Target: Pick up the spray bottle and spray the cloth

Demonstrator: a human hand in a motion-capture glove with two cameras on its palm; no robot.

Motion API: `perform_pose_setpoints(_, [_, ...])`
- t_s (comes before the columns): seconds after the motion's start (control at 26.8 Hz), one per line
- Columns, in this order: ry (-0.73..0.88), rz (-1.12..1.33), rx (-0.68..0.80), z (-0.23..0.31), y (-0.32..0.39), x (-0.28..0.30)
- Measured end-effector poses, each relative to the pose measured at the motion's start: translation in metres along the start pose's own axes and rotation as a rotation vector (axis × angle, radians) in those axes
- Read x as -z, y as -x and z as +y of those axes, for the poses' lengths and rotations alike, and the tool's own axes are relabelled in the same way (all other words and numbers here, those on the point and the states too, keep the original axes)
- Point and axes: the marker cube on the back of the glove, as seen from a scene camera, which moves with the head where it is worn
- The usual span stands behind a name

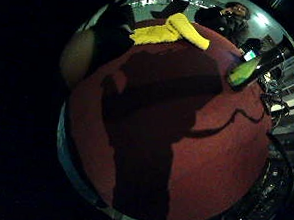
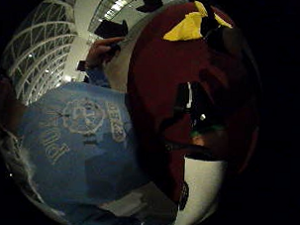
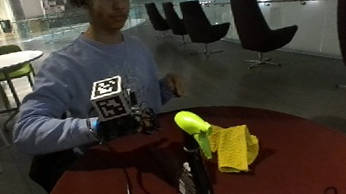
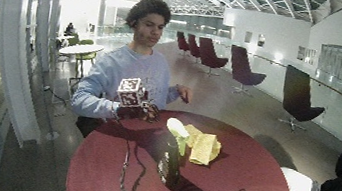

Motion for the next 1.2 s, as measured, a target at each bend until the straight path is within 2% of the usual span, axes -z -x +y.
perform_pose_setpoints(0.6, [-0.015,0.078,-0.031,-0.039,0.005,0.022])
perform_pose_setpoints(0.9, [0.024,0.069,-0.075,-0.033,-0.009,0.014])
perform_pose_setpoints(1.01, [-0.040,0.012,-0.120,-0.030,-0.018,0.019])
perform_pose_setpoints(1.2, [-0.261,-0.198,-0.227,-0.022,-0.038,0.040])
